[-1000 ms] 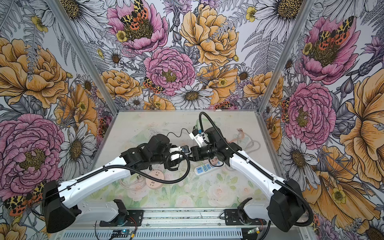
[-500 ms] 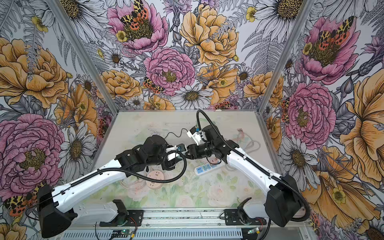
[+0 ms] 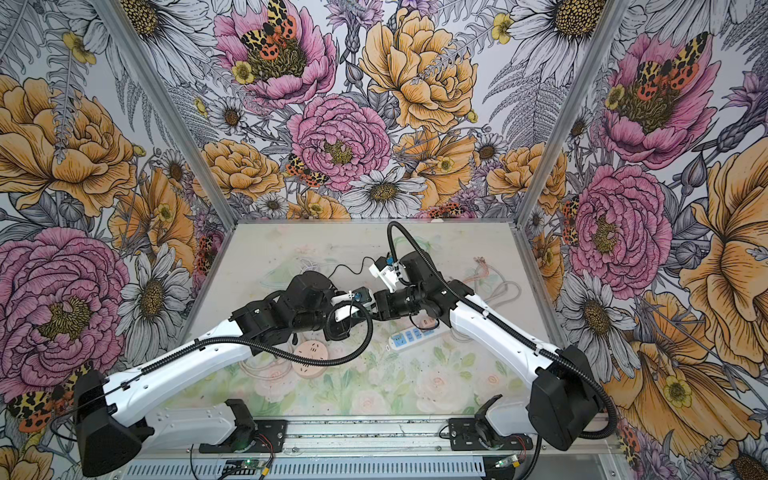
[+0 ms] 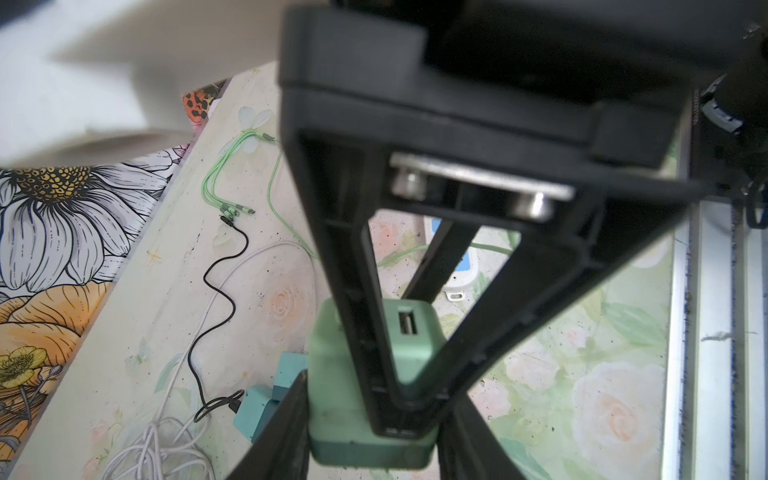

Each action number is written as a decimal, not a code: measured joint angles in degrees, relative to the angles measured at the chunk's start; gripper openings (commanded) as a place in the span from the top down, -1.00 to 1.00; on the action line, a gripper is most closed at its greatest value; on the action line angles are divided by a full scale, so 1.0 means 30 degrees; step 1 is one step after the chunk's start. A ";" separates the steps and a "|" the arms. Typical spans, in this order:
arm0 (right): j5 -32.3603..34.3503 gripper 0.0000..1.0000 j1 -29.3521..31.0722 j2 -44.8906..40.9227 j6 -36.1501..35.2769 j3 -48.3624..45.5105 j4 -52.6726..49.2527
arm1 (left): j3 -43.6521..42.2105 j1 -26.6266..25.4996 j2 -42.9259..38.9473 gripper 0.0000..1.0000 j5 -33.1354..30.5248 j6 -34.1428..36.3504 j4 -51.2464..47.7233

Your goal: Insert the plug

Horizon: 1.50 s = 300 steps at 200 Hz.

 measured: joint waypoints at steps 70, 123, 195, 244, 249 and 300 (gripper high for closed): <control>0.0583 1.00 0.0029 0.0138 -0.0459 0.0182 -0.0233 | -0.0474 -0.0022 -0.0444 -0.20 -0.0211 -0.1049 0.1268; 0.1749 1.00 -0.0831 0.0131 -0.1887 0.2025 -0.2018 | -0.1800 -0.0270 -0.2922 -0.28 -0.0823 -0.4007 0.2353; 0.3104 1.00 -0.1268 0.0124 -0.3978 0.5049 -0.3840 | -0.6193 -0.0401 -0.4925 -0.23 -0.0852 -0.9646 0.4728; 0.3271 1.00 -0.1392 0.0073 -0.5472 0.5974 -0.4692 | -0.8007 -0.0335 -0.3912 -0.20 -0.0809 -1.3333 0.7788; 0.3330 1.00 -0.1392 0.0029 -0.5574 0.6076 -0.4736 | -0.8153 -0.0306 -0.3767 -0.20 -0.0809 -1.3588 0.8189; 0.3599 1.00 -0.1610 -0.1005 -0.6594 0.6207 -0.4940 | -0.9675 0.1013 -0.1304 -0.16 0.0175 -1.7129 1.2123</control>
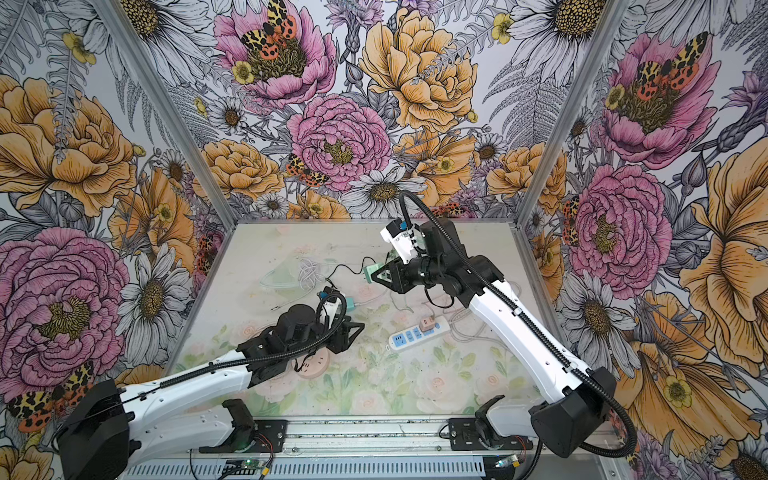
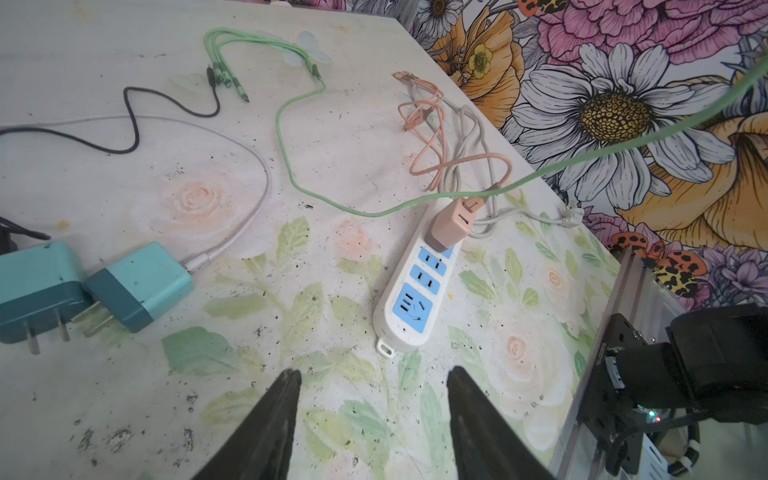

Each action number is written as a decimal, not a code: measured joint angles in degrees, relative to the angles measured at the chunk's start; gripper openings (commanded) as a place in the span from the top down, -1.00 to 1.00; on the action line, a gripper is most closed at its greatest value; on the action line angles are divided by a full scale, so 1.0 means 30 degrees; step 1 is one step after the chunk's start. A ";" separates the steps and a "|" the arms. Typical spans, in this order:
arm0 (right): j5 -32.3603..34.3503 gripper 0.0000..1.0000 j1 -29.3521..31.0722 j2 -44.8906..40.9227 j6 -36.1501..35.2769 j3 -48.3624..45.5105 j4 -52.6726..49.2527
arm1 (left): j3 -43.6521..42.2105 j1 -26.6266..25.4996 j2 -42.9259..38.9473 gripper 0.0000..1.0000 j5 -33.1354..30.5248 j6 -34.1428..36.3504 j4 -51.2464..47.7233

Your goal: Insert the plug

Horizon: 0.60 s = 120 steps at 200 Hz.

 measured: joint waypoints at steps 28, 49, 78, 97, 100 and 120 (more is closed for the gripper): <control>-0.0182 1.00 0.0007 -0.0554 -0.0976 -0.0044 -0.0022 | 0.0437 0.1122 0.2441 -0.14 0.0991 -0.2790 0.0699; -0.0372 1.00 0.0007 -0.0823 -0.1683 -0.0291 0.0029 | 0.1064 0.1392 0.4175 -0.14 0.1501 -0.4889 0.0984; -0.0583 1.00 0.0036 -0.0976 -0.2696 -0.0947 -0.0029 | 0.2514 0.1370 0.6360 -0.14 0.2550 -0.7985 0.2106; -0.0561 1.00 0.0153 -0.1100 -0.3402 -0.1290 -0.0022 | 0.3927 0.1282 0.7992 -0.12 0.3147 -0.9799 0.2994; -0.0561 1.00 0.0160 -0.1137 -0.3526 -0.1348 -0.0029 | 0.4160 0.1282 0.8291 -0.12 0.3257 -1.0105 0.3111; -0.0510 1.00 0.0284 -0.1523 -0.4379 -0.1778 -0.0036 | 0.5566 0.1290 1.0411 -0.11 0.4087 -1.2029 0.4452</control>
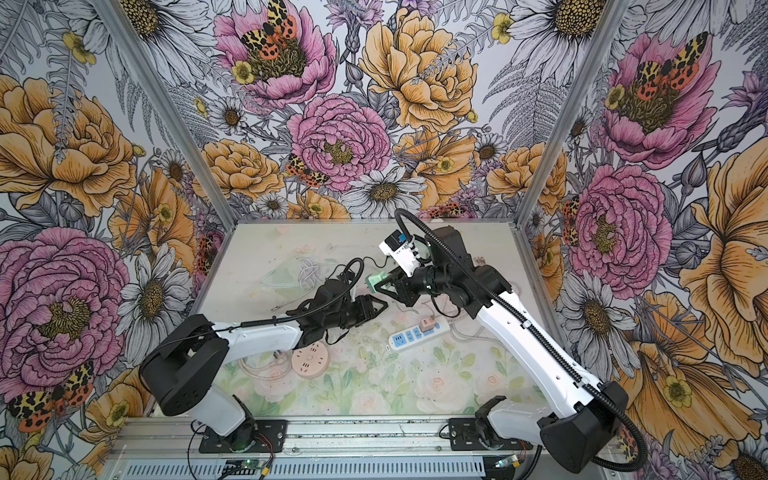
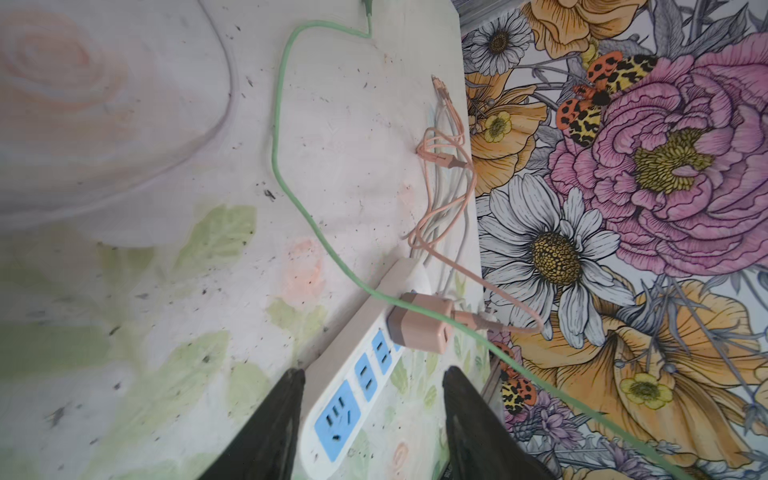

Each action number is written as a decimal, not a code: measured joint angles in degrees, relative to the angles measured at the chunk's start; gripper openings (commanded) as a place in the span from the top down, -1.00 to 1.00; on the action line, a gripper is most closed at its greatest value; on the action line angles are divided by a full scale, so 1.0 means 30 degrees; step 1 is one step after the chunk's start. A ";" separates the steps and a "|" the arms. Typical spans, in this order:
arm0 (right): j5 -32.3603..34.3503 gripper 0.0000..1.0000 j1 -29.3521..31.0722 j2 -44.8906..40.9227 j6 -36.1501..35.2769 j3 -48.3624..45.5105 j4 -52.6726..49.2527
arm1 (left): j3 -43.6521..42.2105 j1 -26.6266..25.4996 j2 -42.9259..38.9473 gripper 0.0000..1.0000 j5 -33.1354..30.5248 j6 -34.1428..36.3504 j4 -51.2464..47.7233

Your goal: Insert the plug

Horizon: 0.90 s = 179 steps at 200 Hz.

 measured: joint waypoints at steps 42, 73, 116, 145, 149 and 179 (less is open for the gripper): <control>0.0117 1.00 0.0248 -0.1100 -0.1698 -0.0532 -0.0073 | 0.1246 -0.0124 0.3555 -0.07 0.1457 -0.2528 0.1311; 0.0233 1.00 0.0415 -0.1341 -0.2594 -0.0641 -0.0058 | 0.1683 -0.0233 0.4291 -0.08 0.2120 -0.3177 0.1224; 0.0408 1.00 0.0947 -0.1333 -0.3206 -0.1100 -0.0066 | 0.3155 -0.0306 0.5224 -0.07 0.2390 -0.3541 0.1406; 0.0583 1.00 0.1275 -0.1333 -0.3636 -0.1494 -0.0073 | 0.3985 -0.0299 0.5931 0.05 0.2463 -0.4109 0.2047; 0.0590 1.00 0.1304 -0.1341 -0.3657 -0.1515 -0.0080 | 0.4102 -0.0299 0.6113 0.07 0.2514 -0.4189 0.2222; 0.0678 1.00 0.1486 -0.1341 -0.3985 -0.1668 -0.0073 | 0.4357 -0.0306 0.7686 0.18 0.2987 -0.5377 0.3861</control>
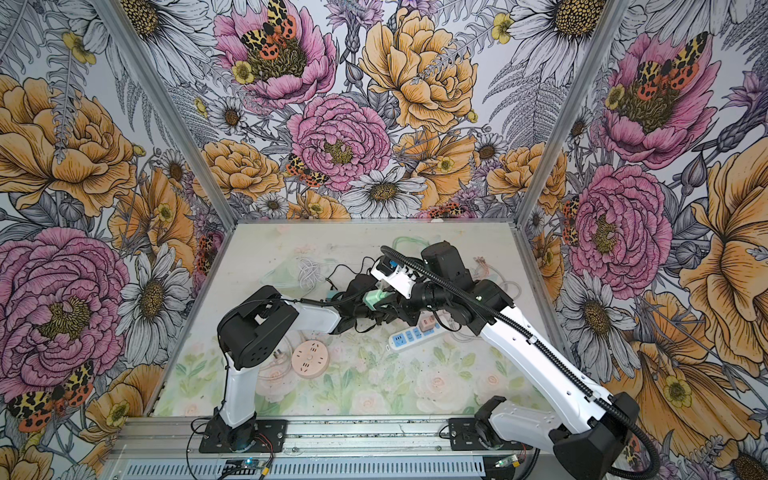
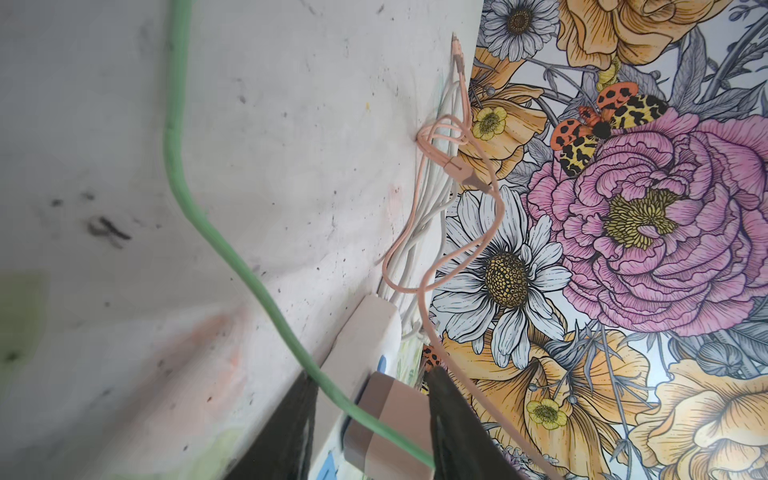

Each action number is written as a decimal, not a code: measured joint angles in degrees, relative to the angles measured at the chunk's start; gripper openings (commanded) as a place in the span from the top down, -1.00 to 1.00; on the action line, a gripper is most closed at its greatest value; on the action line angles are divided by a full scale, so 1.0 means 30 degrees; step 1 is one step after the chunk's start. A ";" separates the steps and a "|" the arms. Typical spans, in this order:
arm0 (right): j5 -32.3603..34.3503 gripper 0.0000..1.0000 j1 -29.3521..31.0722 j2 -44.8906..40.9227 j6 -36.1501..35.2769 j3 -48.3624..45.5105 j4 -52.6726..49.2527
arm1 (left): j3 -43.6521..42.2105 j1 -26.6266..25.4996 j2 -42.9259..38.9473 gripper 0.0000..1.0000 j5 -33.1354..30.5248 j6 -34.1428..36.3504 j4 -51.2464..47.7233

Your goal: Insert the plug

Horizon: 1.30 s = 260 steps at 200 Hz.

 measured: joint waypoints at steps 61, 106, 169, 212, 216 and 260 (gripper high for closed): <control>0.0138 1.00 0.0488 -0.0015 -0.0670 -0.0335 -0.0007 | 0.0612 0.0576 0.0590 0.75 0.0648 -0.0423 0.0437; 0.0219 1.00 0.0619 -0.0036 -0.2295 -0.0911 -0.0219 | 0.2871 0.2681 0.0576 0.90 0.1275 0.1290 -0.1523; 0.3796 1.00 0.0634 0.3147 -0.5217 -0.0284 -0.3053 | 0.4320 0.4510 0.0109 0.91 0.2616 0.3228 -0.3541; 0.5362 1.00 0.0634 0.5355 -0.6790 -0.0153 -0.5093 | 0.3789 0.4976 -0.0627 0.91 0.3228 0.3942 -0.4014; 0.5413 1.00 0.0634 0.5340 -0.6943 -0.0138 -0.5209 | 0.3774 0.5027 -0.0656 0.91 0.3286 0.4073 -0.4080; 0.6732 1.00 0.0634 0.5362 -0.7861 -0.0007 -0.5792 | 0.3774 0.5260 -0.0656 0.91 0.3468 0.4648 -0.4619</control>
